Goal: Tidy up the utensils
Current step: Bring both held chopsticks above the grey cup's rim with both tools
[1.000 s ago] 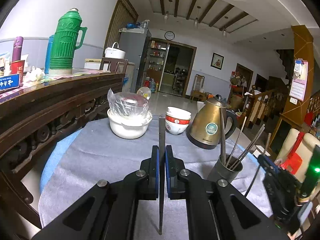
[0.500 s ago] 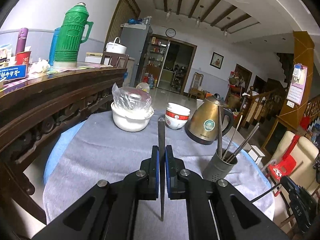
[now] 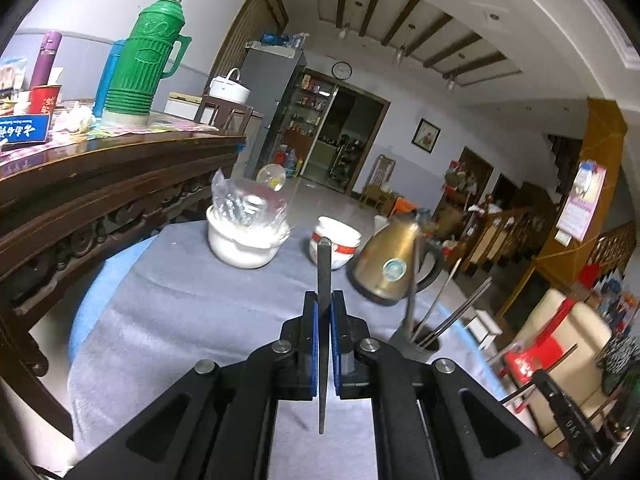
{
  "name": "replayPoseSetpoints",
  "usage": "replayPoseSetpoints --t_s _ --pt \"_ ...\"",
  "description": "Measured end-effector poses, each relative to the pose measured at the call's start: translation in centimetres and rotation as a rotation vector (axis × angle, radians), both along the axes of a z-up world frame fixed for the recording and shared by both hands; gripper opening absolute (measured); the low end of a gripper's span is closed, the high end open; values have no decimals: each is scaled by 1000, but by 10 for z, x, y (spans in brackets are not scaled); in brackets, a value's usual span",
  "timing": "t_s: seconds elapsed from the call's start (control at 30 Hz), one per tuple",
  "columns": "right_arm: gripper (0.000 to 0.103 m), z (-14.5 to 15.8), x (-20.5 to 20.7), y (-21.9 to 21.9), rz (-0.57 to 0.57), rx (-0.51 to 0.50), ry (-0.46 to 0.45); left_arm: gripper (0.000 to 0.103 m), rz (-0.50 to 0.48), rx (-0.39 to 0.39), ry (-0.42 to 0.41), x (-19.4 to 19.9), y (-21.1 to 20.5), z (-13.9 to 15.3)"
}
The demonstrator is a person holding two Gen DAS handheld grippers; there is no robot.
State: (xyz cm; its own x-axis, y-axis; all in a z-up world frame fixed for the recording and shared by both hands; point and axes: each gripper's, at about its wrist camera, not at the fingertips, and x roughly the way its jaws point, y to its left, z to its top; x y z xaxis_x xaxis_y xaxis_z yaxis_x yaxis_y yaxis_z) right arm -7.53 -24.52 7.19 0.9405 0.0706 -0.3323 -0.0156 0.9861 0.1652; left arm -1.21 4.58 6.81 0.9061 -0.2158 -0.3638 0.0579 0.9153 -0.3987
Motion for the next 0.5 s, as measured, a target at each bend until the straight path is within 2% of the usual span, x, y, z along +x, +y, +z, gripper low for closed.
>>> replayPoseSetpoints --t_s 0.1,0.23,0.37,0.5 --pt "6 12 -2 -1 -4 16 -28 6 -9 -16 -14 1 -4 9" --pt "6 24 -5 -4 -9 35 -55 6 -4 28 -20 2 -20 16" --pt "6 31 -4 -4 -9 44 -62 6 15 93 22 9 -33 16" --pt "6 38 -5 -3 -8 42 -75 6 20 120 68 15 -38 15"
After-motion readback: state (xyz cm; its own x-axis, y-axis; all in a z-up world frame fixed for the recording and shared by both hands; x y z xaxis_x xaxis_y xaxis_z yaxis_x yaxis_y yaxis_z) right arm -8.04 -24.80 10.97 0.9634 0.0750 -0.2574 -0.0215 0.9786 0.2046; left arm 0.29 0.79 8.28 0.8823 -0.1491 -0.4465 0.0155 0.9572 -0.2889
